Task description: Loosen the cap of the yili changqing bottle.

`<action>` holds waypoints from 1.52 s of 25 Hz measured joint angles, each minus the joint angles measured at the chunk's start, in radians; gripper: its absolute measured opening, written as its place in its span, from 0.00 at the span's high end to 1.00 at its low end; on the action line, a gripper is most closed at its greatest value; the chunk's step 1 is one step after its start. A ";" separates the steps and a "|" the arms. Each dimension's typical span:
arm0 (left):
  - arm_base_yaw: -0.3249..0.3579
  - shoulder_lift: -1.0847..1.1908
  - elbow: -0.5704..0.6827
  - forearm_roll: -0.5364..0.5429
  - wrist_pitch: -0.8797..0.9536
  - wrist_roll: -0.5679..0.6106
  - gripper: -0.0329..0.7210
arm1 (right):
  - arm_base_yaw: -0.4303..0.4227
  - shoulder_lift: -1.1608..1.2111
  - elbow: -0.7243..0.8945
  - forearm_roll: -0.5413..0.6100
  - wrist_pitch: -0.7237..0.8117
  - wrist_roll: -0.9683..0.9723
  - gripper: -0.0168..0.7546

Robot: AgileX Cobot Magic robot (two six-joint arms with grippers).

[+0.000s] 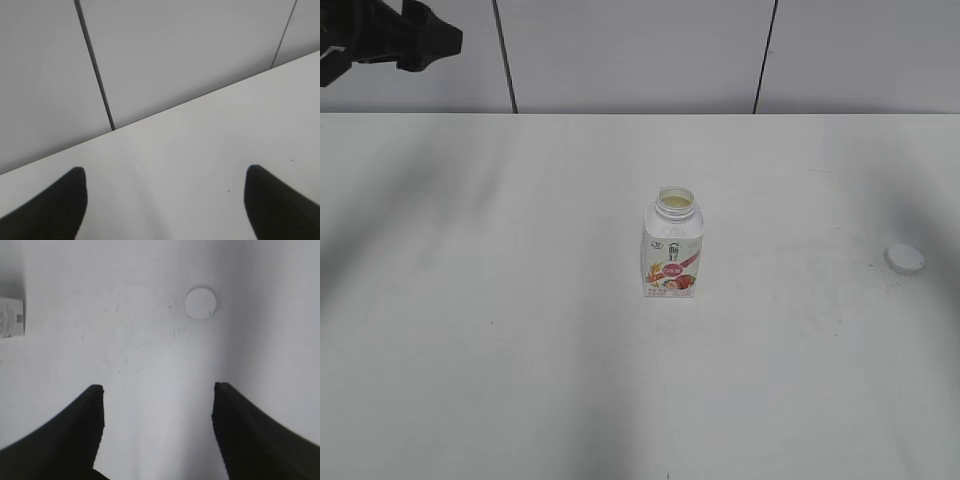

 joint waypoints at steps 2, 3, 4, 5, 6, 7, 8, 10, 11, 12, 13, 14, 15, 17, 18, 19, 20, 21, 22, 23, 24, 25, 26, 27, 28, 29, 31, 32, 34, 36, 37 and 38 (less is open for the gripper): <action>0.000 -0.007 0.001 0.000 -0.008 0.000 0.18 | 0.000 -0.014 0.000 -0.001 0.009 0.004 0.29; 0.000 -0.009 0.001 0.000 -0.007 0.000 0.18 | 0.000 -0.030 0.008 -0.001 0.009 0.005 0.29; 0.001 -0.011 0.001 0.000 -0.007 0.000 0.18 | 0.000 -0.048 0.020 -0.001 0.009 0.007 0.29; 0.002 -0.011 0.001 0.000 -0.007 -0.003 0.18 | 0.000 -0.077 0.041 0.001 0.009 0.007 0.29; 0.002 -0.014 0.001 0.000 -0.007 -0.008 0.18 | 0.000 -0.113 0.068 0.001 0.009 0.009 0.29; 0.002 -0.017 0.001 0.000 -0.009 -0.014 0.18 | 0.000 -0.146 0.093 0.001 0.009 0.010 0.29; 0.002 -0.021 0.001 0.000 -0.013 -0.018 0.18 | 0.000 -0.190 0.127 0.001 0.009 0.010 0.29; 0.002 -0.029 0.001 0.001 -0.016 -0.024 0.18 | 0.000 -0.284 0.200 0.001 0.010 0.011 0.29; 0.002 -0.034 0.001 0.001 -0.018 -0.025 0.18 | 0.000 -0.324 0.233 0.001 0.010 0.011 0.29; 0.002 -0.038 0.001 0.001 -0.022 -0.026 0.18 | 0.000 -0.373 0.272 0.001 0.010 0.011 0.29; 0.002 -0.040 0.001 0.002 -0.028 -0.026 0.18 | 0.000 -0.422 0.311 0.001 0.010 0.011 0.29; 0.002 -0.042 0.001 0.005 -0.035 -0.027 0.18 | 0.000 -0.463 0.343 0.001 0.011 0.011 0.29; 0.002 -0.043 0.001 0.007 -0.044 -0.027 0.18 | 0.000 -0.513 0.379 0.001 0.013 0.011 0.29; 0.002 -0.046 0.001 0.008 -0.059 -0.027 0.18 | 0.000 -0.613 0.447 0.000 0.015 0.011 0.29; 0.002 -0.047 0.001 0.008 -0.061 -0.027 0.18 | 0.000 -0.654 0.475 -0.002 0.015 0.011 0.29; 0.002 -0.047 0.001 0.008 -0.063 -0.028 0.18 | 0.000 -0.707 0.507 -0.006 0.016 0.011 0.29; 0.002 -0.047 0.001 0.008 -0.064 -0.028 0.19 | 0.000 -0.780 0.538 -0.013 0.016 0.009 0.29; 0.002 -0.047 0.001 0.008 -0.064 -0.028 0.19 | 0.000 -0.824 0.562 -0.020 0.018 0.006 0.29; 0.002 -0.047 0.001 0.008 -0.064 -0.028 0.19 | 0.000 -0.877 0.589 -0.028 0.018 0.002 0.29; 0.002 -0.047 0.001 0.007 -0.064 -0.028 0.19 | 0.000 -0.929 0.616 -0.036 0.018 0.000 0.29; 0.002 -0.047 0.001 0.006 -0.066 -0.028 0.19 | 0.000 -0.982 0.644 -0.042 0.018 -0.004 0.29; 0.002 -0.047 0.001 0.004 -0.067 -0.028 0.19 | 0.000 -1.029 0.666 -0.045 0.018 -0.005 0.29; 0.002 -0.047 0.001 0.001 -0.068 -0.028 0.19 | 0.000 -1.084 0.692 -0.048 0.018 -0.006 0.29; 0.002 -0.047 0.001 -0.001 -0.072 -0.028 0.20 | 0.000 -1.139 0.716 -0.050 0.017 -0.007 0.29; 0.002 -0.047 0.001 -0.001 -0.078 -0.028 0.20 | 0.000 -1.183 0.734 -0.050 0.017 -0.008 0.29; 0.002 -0.047 0.001 -0.002 -0.089 -0.028 0.20 | 0.000 -1.234 0.754 -0.050 0.015 -0.009 0.29; 0.002 -0.047 0.001 -0.002 -0.107 -0.029 0.21 | 0.000 -1.323 0.789 -0.050 0.015 -0.009 0.29; 0.002 -0.047 0.001 -0.002 -0.110 -0.029 0.21 | 0.000 -1.369 0.799 -0.051 0.016 -0.009 0.29; 0.002 -0.047 0.001 -0.002 -0.117 -0.029 0.21 | 0.000 -1.451 0.805 -0.052 0.014 -0.009 0.29; 0.002 -0.047 0.001 -0.002 -0.117 -0.029 0.21 | 0.000 -1.513 0.808 -0.053 0.012 -0.010 0.29; 0.002 -0.047 0.001 -0.002 -0.117 -0.029 0.21 | 0.000 -1.541 0.808 -0.053 0.011 -0.010 0.29; 0.002 -0.047 0.001 -0.002 -0.117 -0.029 0.21 | 0.000 -1.555 0.808 -0.056 0.011 -0.010 0.29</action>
